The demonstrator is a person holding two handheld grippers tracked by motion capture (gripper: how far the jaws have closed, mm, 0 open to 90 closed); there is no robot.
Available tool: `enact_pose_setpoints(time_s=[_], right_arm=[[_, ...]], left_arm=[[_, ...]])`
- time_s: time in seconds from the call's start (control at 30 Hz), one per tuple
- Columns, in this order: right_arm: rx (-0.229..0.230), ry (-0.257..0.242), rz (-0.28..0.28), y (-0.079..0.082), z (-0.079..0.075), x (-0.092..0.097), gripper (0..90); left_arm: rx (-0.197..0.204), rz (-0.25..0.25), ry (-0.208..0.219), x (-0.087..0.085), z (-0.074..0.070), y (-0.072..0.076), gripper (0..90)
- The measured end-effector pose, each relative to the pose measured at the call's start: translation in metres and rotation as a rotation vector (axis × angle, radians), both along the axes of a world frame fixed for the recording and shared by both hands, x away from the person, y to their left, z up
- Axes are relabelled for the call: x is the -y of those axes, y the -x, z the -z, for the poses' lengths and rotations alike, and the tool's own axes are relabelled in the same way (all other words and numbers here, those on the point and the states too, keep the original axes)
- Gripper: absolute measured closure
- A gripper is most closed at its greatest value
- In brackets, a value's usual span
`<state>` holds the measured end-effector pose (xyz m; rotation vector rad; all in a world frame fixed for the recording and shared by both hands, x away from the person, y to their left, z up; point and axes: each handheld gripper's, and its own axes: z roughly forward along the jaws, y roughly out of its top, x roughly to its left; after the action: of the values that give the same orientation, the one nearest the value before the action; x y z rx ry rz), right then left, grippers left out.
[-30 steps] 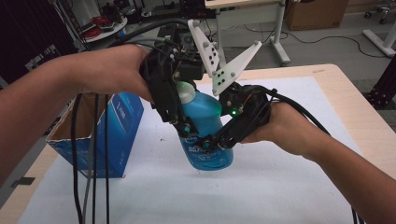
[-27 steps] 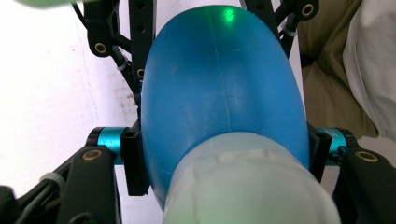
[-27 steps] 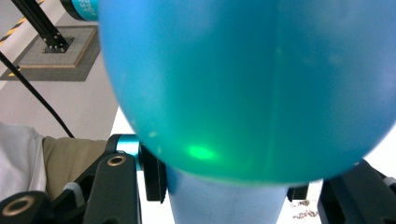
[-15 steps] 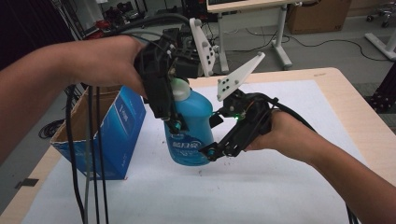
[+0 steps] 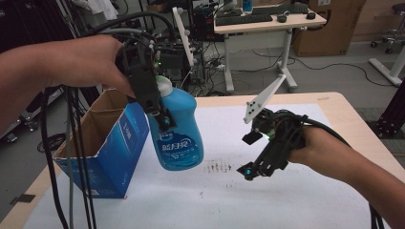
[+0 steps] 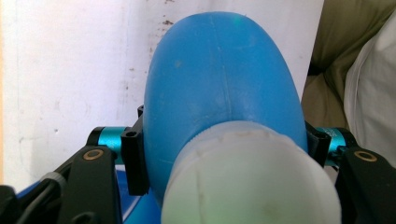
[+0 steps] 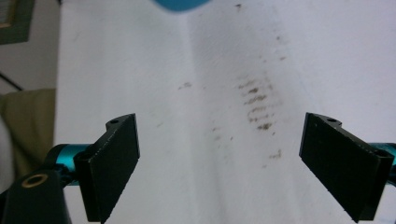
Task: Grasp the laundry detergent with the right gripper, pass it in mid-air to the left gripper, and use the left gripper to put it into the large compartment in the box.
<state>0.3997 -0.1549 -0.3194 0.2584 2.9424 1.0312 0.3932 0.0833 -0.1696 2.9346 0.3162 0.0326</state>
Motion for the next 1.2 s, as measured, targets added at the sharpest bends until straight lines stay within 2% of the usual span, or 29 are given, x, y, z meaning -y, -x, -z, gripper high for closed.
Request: enact_pose_setpoints(time_s=[0.17, 0.23, 0.27, 0.3, 0.37, 0.5, 0.57, 0.63, 0.8, 0.87, 0.97, 1.2], right_arm=[[-0.001, 0.074, 0.049, 0.0, -0.006, 0.016, 11.3], [-0.003, 0.102, 0.059, 0.0, -0.008, 0.021, 11.2], [-0.017, 0.111, 0.059, 0.0, -0.009, 0.024, 8.3], [-0.017, 0.122, 0.067, -0.001, -0.009, 0.027, 1.6], [-0.015, 0.151, 0.087, -0.002, -0.011, 0.032, 0.6], [0.005, 0.174, 0.095, -0.002, -0.014, 0.044, 0.7], [-0.015, 0.189, 0.074, -0.001, -0.015, 0.049, 0.7], [-0.003, 0.204, 0.061, 0.002, -0.016, 0.054, 0.7], [-0.001, 0.215, 0.055, 0.004, -0.018, 0.063, 0.7], [0.019, 0.221, 0.062, 0.005, -0.02, 0.067, 0.7], [0.059, 0.181, 0.071, 0.008, -0.025, 0.072, 0.8], [0.068, 0.148, 0.046, 0.01, -0.031, 0.079, 0.8]], left_arm=[[0.021, -0.061, -0.002, -0.007, -0.006, 0.0, 37.2], [0.023, -0.089, 0.015, -0.011, -0.011, 0.001, 37.2], [0.021, -0.106, 0.02, -0.014, -0.013, 0.001, 37.2], [0.02, -0.126, 0.029, -0.016, -0.016, 0.0, 37.2], [0.025, -0.16, 0.036, -0.021, -0.021, 0.0, 37.2], [0.046, -0.217, 0.055, -0.031, -0.032, -0.001, 37.2], [0.053, -0.241, 0.054, -0.036, -0.038, -0.001, 37.2], [0.059, -0.261, 0.057, -0.041, -0.043, -0.002, 37.2], [0.065, -0.304, 0.073, -0.055, -0.053, -0.004, 37.2], [0.069, -0.321, 0.076, -0.062, -0.057, -0.004, 37.2], [0.075, -0.35, 0.108, -0.072, -0.064, -0.005, 37.2], [0.083, -0.389, 0.117, -0.092, -0.066, -0.003, 37.2]])
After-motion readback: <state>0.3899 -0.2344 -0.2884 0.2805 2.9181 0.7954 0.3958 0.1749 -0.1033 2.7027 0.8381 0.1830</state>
